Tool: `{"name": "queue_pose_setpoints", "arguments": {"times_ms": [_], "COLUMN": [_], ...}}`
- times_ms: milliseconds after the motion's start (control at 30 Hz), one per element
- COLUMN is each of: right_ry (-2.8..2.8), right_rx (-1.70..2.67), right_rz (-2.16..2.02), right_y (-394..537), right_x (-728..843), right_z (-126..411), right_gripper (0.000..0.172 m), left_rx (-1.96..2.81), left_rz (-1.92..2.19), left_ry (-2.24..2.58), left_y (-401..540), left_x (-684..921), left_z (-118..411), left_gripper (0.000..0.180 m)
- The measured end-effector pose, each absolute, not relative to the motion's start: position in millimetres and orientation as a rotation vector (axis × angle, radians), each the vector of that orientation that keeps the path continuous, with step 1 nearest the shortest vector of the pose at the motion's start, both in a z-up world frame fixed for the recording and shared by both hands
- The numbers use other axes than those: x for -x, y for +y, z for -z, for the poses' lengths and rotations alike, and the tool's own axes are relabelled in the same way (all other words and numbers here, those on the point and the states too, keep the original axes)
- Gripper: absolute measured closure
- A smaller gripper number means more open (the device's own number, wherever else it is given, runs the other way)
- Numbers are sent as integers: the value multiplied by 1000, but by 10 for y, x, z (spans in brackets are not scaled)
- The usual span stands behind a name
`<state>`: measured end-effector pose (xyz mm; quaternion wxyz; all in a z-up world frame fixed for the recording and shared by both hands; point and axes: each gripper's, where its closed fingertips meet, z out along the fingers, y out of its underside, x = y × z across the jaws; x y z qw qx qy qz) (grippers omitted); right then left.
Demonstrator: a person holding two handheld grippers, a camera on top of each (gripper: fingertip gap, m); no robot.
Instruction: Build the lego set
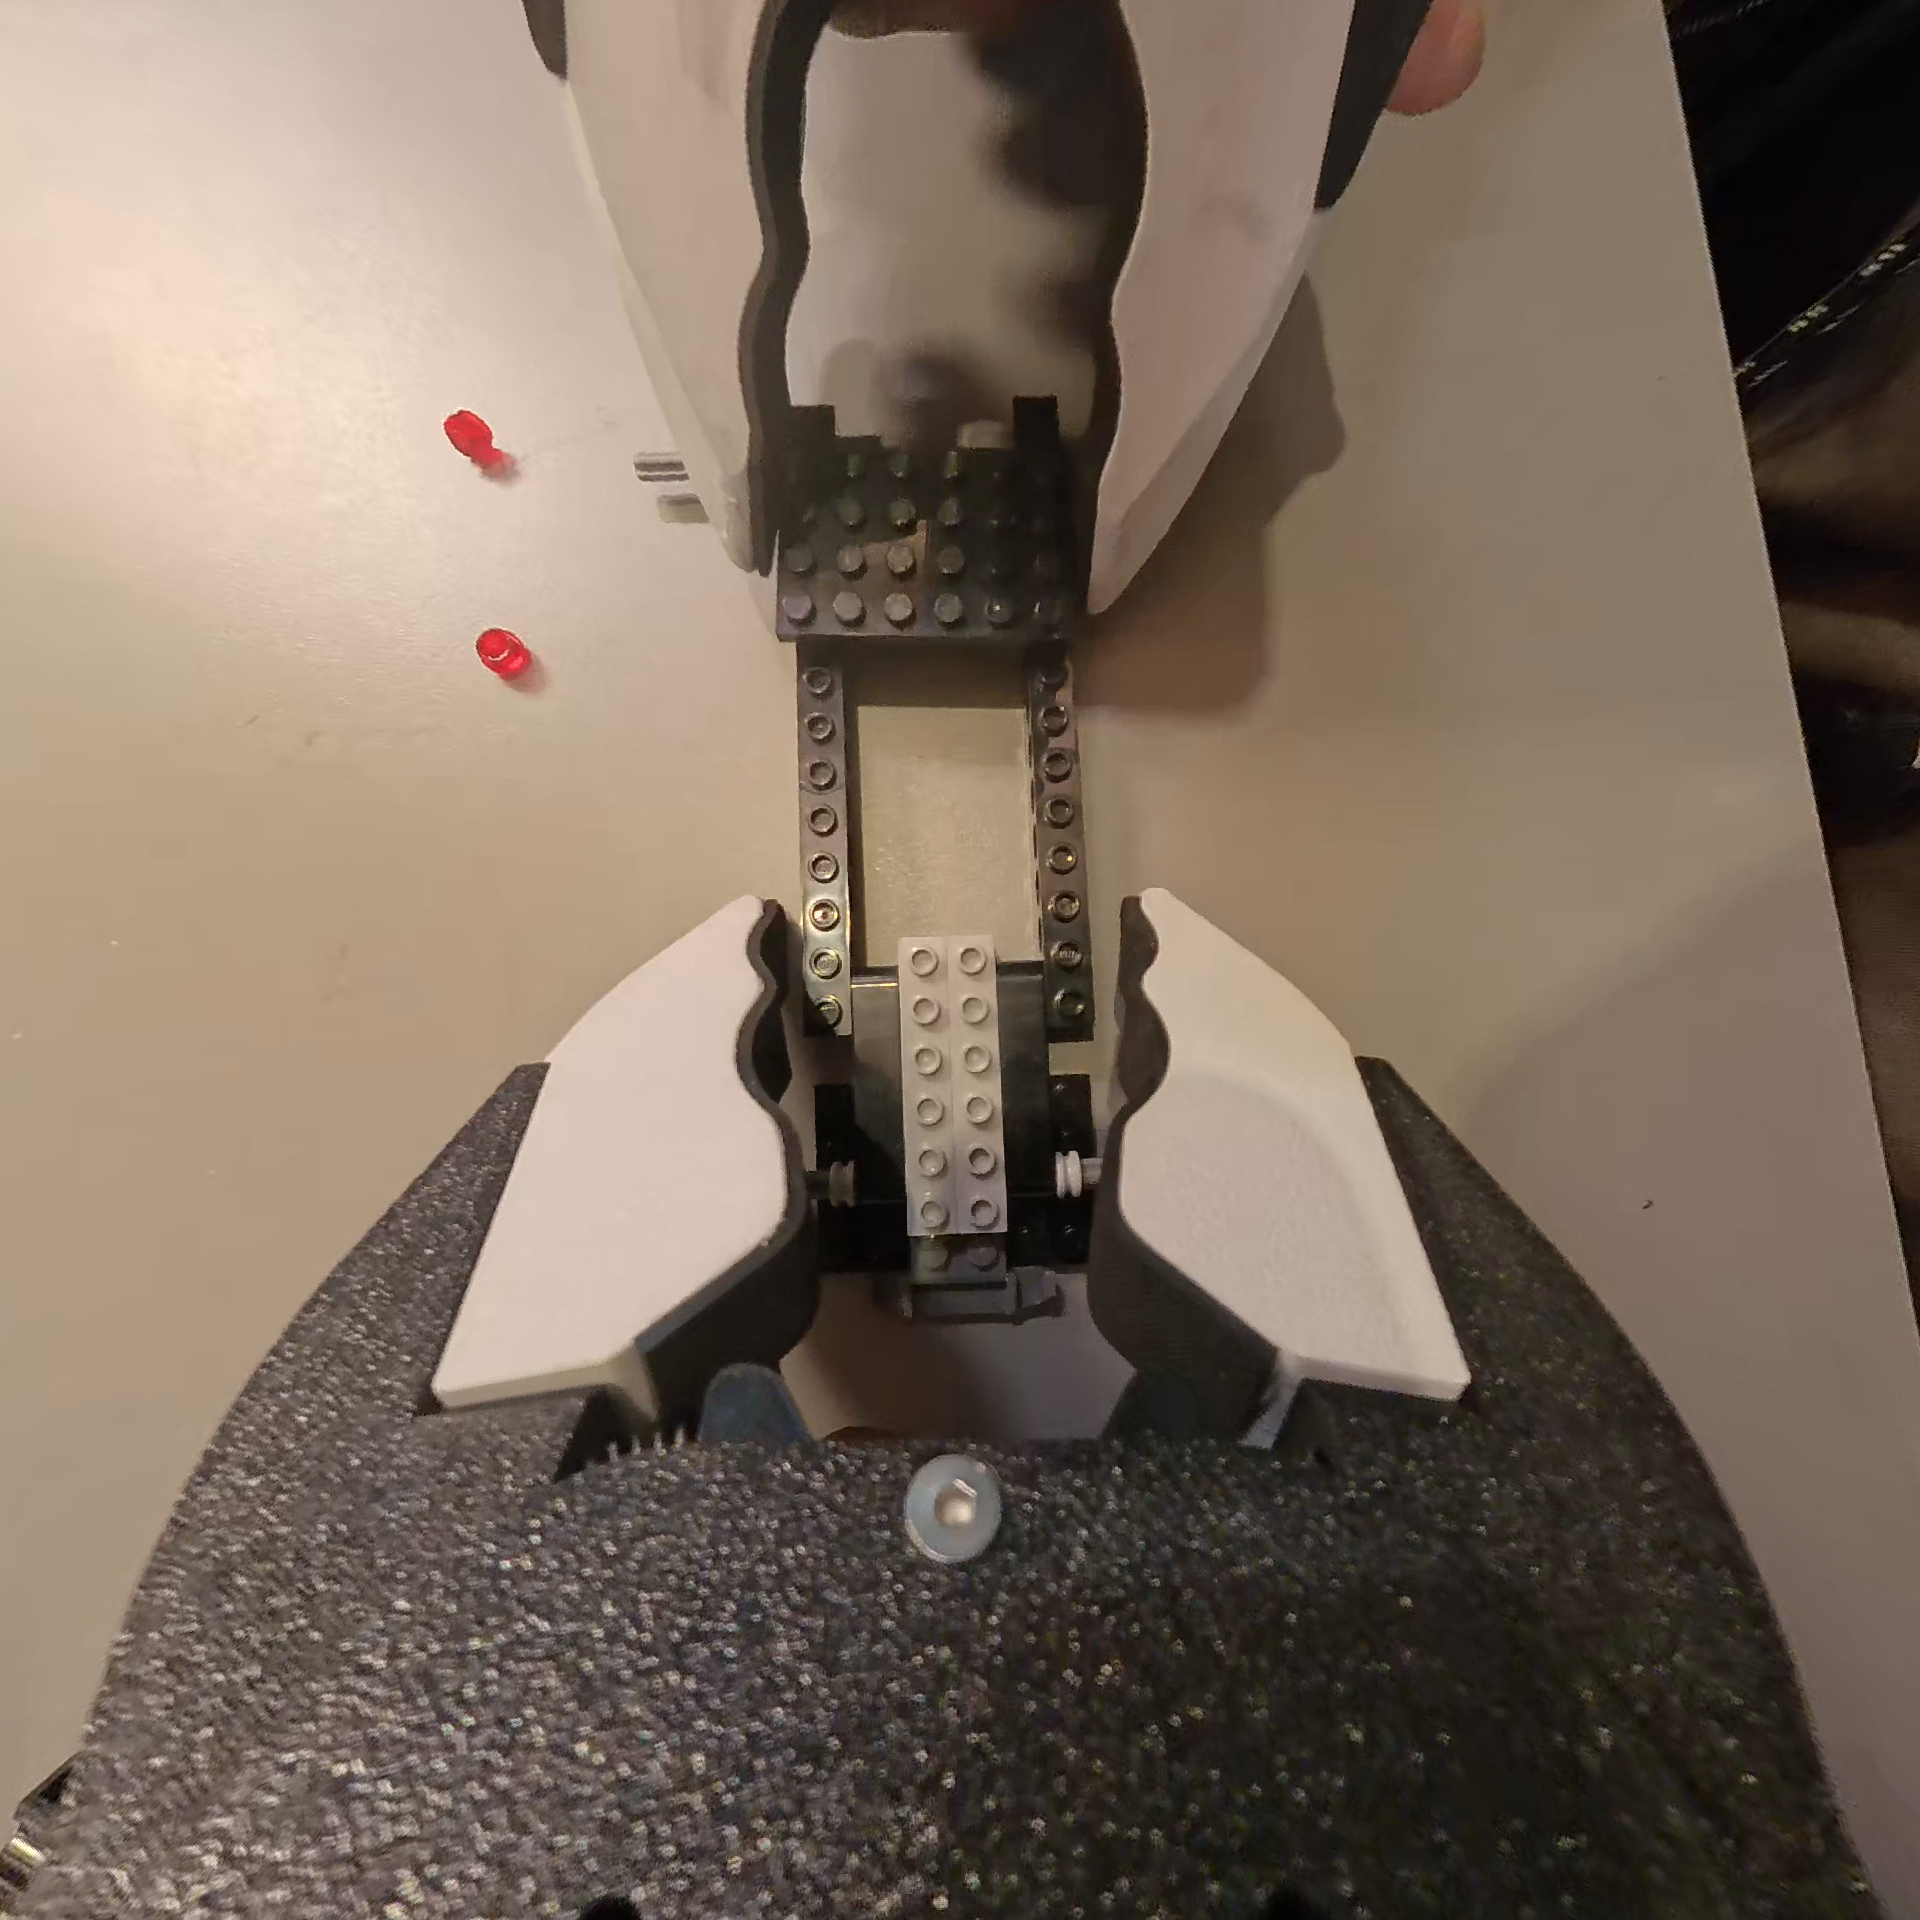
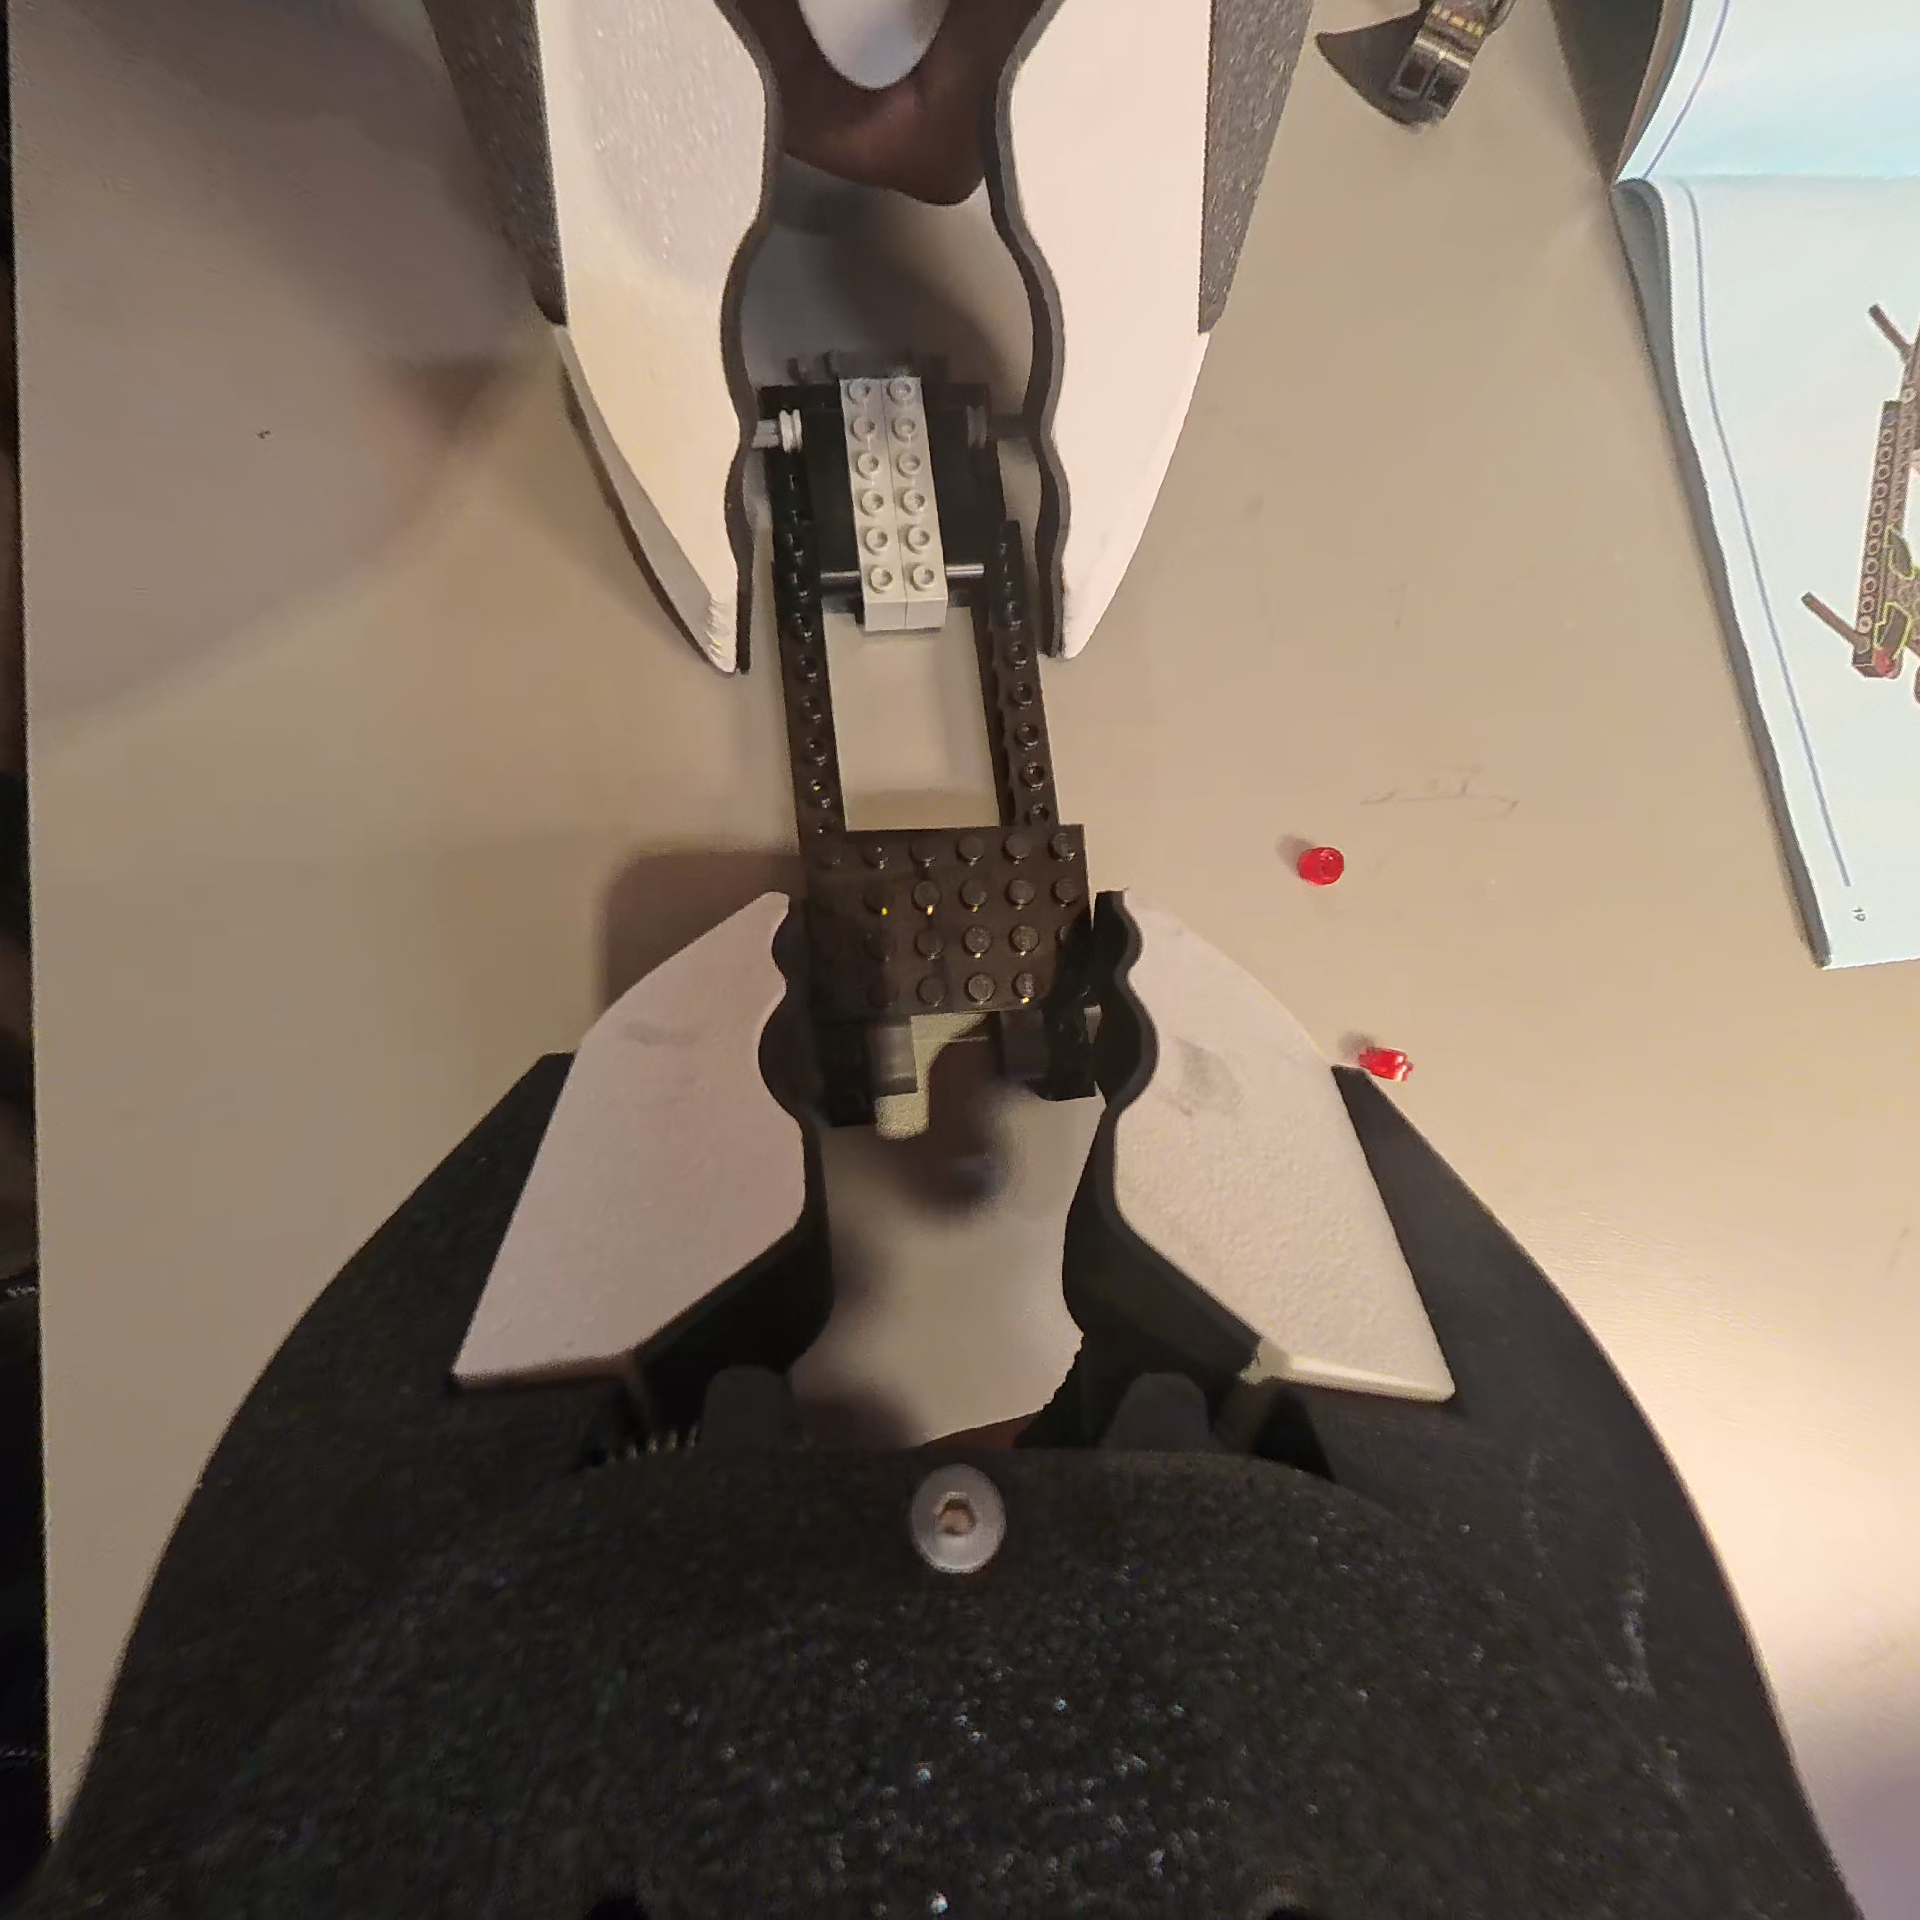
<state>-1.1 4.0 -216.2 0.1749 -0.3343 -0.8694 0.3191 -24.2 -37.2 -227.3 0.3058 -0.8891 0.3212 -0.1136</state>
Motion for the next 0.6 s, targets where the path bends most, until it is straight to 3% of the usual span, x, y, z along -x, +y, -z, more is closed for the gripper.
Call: {"name": "queue_pose_setpoints", "arguments": {"times_ms": [600], "right_ry": [-2343], "right_rx": [1152], "right_rz": [-782], "right_y": [680], "right_x": [-353], "right_z": [2117], "right_gripper": [120], "left_rx": [2351], "left_rz": [288], "left_ry": [845], "left_y": [-358], "left_x": [257], "left_z": [2271], "left_gripper": [123]}}
